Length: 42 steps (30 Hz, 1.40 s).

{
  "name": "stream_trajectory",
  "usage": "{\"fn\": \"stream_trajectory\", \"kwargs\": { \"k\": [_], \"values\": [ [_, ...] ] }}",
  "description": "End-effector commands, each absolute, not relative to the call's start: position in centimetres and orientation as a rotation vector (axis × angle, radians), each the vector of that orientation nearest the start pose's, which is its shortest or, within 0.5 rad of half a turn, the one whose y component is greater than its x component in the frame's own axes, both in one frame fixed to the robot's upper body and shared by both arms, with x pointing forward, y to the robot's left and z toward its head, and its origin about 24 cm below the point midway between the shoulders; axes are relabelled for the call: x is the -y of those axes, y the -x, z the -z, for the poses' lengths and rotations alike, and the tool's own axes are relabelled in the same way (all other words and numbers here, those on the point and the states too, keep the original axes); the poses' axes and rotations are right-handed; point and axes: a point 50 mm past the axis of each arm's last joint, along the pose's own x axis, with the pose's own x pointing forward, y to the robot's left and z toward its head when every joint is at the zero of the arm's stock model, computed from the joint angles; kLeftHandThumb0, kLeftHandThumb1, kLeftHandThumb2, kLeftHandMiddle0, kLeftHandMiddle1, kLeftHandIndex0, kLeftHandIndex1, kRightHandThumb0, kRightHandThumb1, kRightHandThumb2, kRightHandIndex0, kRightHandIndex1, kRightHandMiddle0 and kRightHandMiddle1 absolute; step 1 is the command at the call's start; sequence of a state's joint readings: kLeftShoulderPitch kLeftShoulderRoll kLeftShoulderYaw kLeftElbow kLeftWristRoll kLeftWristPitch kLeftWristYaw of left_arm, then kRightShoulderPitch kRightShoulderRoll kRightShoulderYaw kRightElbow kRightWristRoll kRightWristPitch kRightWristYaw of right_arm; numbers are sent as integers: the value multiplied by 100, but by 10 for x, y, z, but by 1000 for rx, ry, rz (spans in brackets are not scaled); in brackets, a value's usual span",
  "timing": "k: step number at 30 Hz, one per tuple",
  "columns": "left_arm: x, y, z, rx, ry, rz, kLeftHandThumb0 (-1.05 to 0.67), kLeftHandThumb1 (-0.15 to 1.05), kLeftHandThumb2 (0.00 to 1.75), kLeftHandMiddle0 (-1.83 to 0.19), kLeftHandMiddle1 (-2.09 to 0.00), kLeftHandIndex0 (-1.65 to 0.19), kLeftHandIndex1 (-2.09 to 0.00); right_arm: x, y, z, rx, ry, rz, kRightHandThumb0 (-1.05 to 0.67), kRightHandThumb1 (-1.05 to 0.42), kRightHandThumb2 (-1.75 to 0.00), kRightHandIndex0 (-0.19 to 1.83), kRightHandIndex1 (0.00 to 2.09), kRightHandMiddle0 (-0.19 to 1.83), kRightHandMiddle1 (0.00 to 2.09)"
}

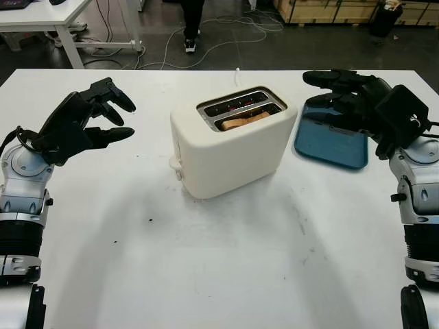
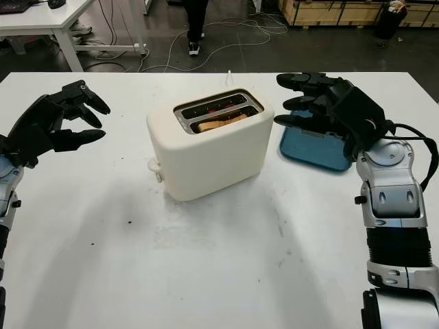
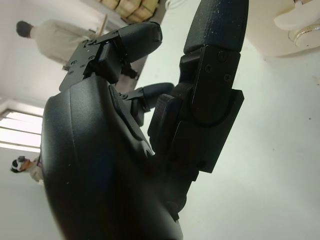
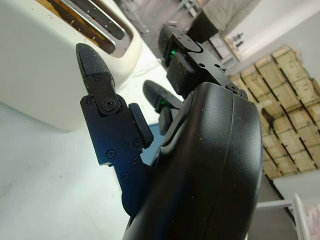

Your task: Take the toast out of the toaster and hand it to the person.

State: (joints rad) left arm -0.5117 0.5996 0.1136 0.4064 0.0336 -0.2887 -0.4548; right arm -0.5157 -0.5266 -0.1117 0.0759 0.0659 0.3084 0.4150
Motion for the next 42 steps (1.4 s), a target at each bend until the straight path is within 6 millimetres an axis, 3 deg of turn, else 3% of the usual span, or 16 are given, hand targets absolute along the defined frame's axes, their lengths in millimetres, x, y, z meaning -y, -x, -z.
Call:
{"fn": "stream_trajectory", "kwargs": {
  "k": [1, 23, 42],
  "values": [
    [-254, -331, -173, 324, -662, 282, -105, 92, 15, -21, -158, -20, -149, 230, -332, -184, 108, 414, -251, -40, -75, 0, 29, 85, 63, 2],
    [-254, -333, -173, 321, -615, 276, -105, 92, 11, -24, -156, -23, -148, 229, -328, -183, 115, 422, -242, -45, -75, 0, 30, 88, 64, 2],
    [-257, -333, -171, 314, -617, 258, -105, 92, 10, -25, -156, -24, -146, 222, -327, -170, 18, 452, -282, -43, -76, 0, 27, 84, 63, 2]
  ]
}}
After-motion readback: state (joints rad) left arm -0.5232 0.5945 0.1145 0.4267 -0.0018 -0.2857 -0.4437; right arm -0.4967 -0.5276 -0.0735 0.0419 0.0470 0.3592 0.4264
